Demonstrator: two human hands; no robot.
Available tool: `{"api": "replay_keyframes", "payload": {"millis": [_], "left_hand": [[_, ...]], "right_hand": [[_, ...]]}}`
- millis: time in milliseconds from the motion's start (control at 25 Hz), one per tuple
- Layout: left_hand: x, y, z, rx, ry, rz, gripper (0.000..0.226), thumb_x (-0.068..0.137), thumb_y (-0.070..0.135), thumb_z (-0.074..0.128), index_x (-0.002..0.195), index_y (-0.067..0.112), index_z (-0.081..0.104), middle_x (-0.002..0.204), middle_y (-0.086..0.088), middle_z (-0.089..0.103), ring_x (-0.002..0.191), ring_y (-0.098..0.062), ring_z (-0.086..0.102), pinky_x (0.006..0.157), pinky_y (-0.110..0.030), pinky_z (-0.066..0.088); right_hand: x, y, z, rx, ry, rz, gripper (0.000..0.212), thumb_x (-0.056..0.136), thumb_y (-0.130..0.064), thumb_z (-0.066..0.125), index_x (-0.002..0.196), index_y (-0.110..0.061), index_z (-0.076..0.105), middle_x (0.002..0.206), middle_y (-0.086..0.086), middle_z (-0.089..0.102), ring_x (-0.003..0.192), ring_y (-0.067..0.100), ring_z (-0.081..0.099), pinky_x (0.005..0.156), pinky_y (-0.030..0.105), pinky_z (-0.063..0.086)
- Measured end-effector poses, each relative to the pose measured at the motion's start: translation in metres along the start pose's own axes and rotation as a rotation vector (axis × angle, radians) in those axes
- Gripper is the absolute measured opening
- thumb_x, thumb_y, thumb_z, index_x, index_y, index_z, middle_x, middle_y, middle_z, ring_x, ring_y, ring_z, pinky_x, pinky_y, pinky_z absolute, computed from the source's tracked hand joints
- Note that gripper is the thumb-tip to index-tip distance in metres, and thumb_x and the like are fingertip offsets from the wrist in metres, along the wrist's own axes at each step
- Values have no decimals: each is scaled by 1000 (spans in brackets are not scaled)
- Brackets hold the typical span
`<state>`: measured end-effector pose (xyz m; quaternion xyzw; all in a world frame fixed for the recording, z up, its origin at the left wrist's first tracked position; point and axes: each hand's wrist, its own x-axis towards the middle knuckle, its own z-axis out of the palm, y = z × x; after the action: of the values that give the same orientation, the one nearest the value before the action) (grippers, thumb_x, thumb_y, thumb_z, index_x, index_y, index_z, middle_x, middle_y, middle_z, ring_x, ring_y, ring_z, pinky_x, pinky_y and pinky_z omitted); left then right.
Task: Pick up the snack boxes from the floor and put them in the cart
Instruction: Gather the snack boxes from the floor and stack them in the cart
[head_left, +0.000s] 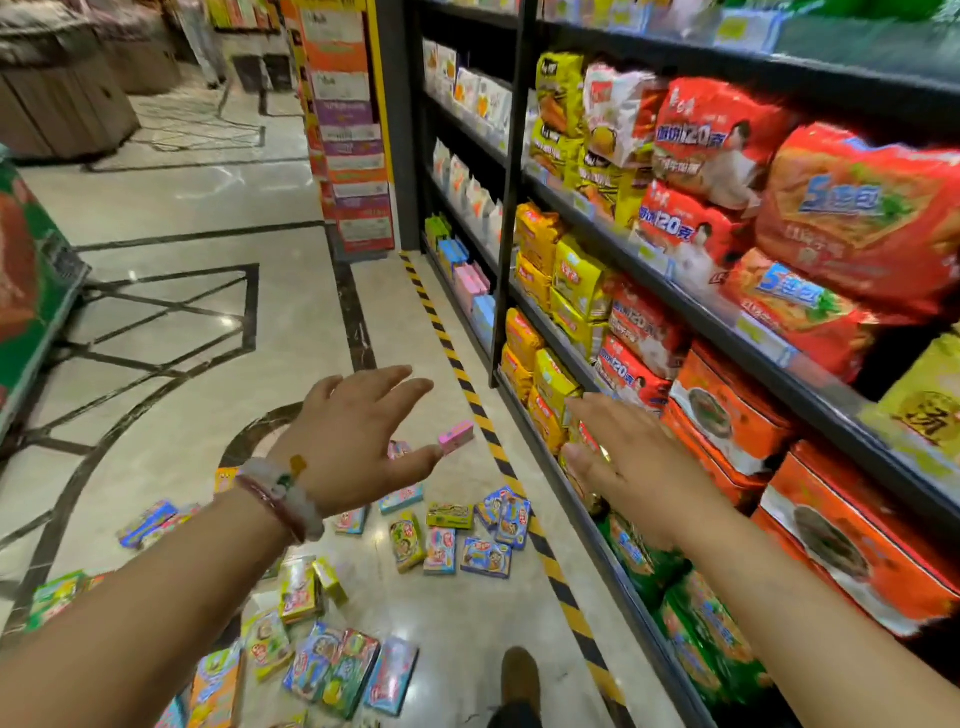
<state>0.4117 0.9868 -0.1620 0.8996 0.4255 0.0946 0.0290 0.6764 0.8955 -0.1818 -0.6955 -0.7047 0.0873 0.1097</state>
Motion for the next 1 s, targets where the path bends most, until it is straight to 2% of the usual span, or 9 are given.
{"api": "replay_keyframes", "payload": {"millis": [120,200,320,520,640,760,840,920,1000], "left_hand": [[74,-27,42,-38,9,-35,94,64,75,13,144,30,35,151,4,34,137,-16,31,109,-39,20],[122,-42,79,-59,-5,-57,88,67,72,22,139,26,45,145,-1,43,133,-21,40,107,-44,27],[181,-65,169,-88,-45,-18,70,74,61,39,124,17,59,125,-10,61,113,-30,59,91,-53,43],[226,-113,389,-145,-52,36,63,73,54,44,116,12,64,114,-12,66,102,-29,65,81,-51,49],[220,-132,540,-265,-136,5,56,76,46,44,113,10,64,107,-11,68,94,-29,67,78,-46,50],[204,-145,683,-380,-209,67,43,80,36,44,109,10,61,95,-14,69,83,-31,67,69,-35,53],[199,-154,768,-395,-295,147,39,83,38,41,113,15,51,94,-16,69,83,-33,65,69,-34,54],[204,-166,827,-375,-403,188,48,86,44,36,118,12,53,99,-19,67,89,-35,63,74,-36,53],[210,-171,863,-366,-525,177,63,82,44,36,125,2,54,112,-22,62,101,-38,60,86,-37,48]], "right_hand": [[87,44,26,29,-10,-19,93,74,-80,2,150,-30,20,156,-4,23,142,16,18,112,31,15],[138,73,55,40,-3,10,90,74,-74,3,149,-29,25,153,-3,30,139,17,24,111,32,17],[200,112,127,79,-24,87,83,79,-69,9,148,-28,29,153,-2,32,140,18,26,113,32,16],[257,184,325,190,-128,226,65,93,-56,33,146,-20,34,150,2,37,138,19,28,109,23,15],[263,234,470,259,-158,353,59,95,-48,40,142,-13,41,141,10,49,131,27,41,104,29,24],[260,282,601,297,-244,481,44,98,-23,49,139,-10,44,133,18,54,120,31,50,91,30,32],[263,307,673,420,-241,593,37,97,-16,52,132,-6,49,127,17,57,106,25,56,74,20,36],[273,326,725,662,-181,832,34,94,-11,56,127,-1,49,115,14,60,83,16,56,57,13,38],[281,341,761,934,-100,1033,37,91,-11,62,123,1,46,110,10,61,74,10,58,47,9,43]]}}
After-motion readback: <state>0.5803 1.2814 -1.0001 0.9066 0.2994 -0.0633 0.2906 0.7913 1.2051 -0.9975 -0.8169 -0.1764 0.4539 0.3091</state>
